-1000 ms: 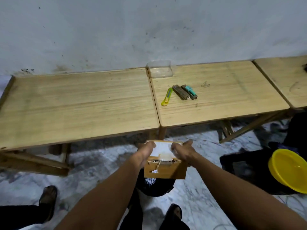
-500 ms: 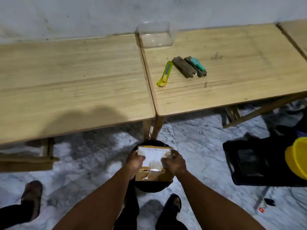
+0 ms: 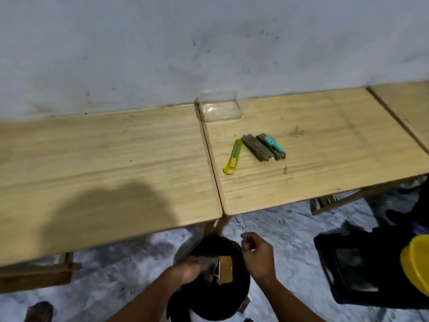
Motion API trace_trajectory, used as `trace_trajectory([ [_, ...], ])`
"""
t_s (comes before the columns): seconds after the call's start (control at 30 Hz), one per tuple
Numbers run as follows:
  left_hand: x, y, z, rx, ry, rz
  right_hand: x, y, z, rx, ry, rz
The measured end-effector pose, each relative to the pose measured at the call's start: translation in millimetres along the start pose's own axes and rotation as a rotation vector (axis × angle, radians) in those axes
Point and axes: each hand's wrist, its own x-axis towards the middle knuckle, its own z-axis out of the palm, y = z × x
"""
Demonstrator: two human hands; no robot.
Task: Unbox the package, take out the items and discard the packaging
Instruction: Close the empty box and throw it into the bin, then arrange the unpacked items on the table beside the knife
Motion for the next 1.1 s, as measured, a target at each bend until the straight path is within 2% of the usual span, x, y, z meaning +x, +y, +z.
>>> trace_trajectory([
  [0.1,-65.6,67.9,-20.0,0.261,-0.093,0.106,9.1,-44.5,-35.6,-0.038,0.099,-0.207],
  [0.13,-89.5,92.0,-27.6,0.281,-0.149,0.121,15.6,-61.0,-48.1,-0.034,0.143,-0.276],
  [0.2,-117.9,134.0,-43.1,0.250,-0.198,0.173,36.2,-94.6,-70.8,-0.024,0.206,-0.336],
  [0.27,-133.2,168.3,-63.5,0.141,-0.177,0.267,66.2,-122.9,-89.2,-0.032,0.222,-0.325],
  [0.33,-138.0,200.1,-87.7,-0.004,-0.090,0.366,99.2,-146.8,-104.1,-0.087,0.239,-0.317],
  [0.4,-133.7,226.9,-113.7,-0.068,0.108,0.477,131.6,-166.6,-112.8,-0.167,0.234,-0.323],
  [0.53,-98.2,256.7,-159.4,0.126,0.644,0.542,190.2,-189.0,-113.6,-0.409,0.096,-0.195],
  [0.67,-50.3,254.9,-184.5,0.421,0.934,0.484,227.5,-181.8,-92.4,-0.582,-0.023,-0.110],
  [0.73,-30.7,248.2,-190.3,0.524,0.999,0.430,235.2,-174.1,-82.3,-0.653,-0.015,-0.103],
  [0.83,-0.7,230.4,-192.7,0.556,1.079,0.441,241.6,-161.8,-75.4,-0.731,0.054,-0.171],
  [1.0,16.1,215.2,-188.2,0.596,1.137,0.474,244.0,-145.2,-73.3,-0.784,0.169,-0.322],
  [1.1,16.9,215.2,-190.5,0.599,1.117,0.472,246.0,-139.3,-71.5,-0.774,0.221,-0.364],
])
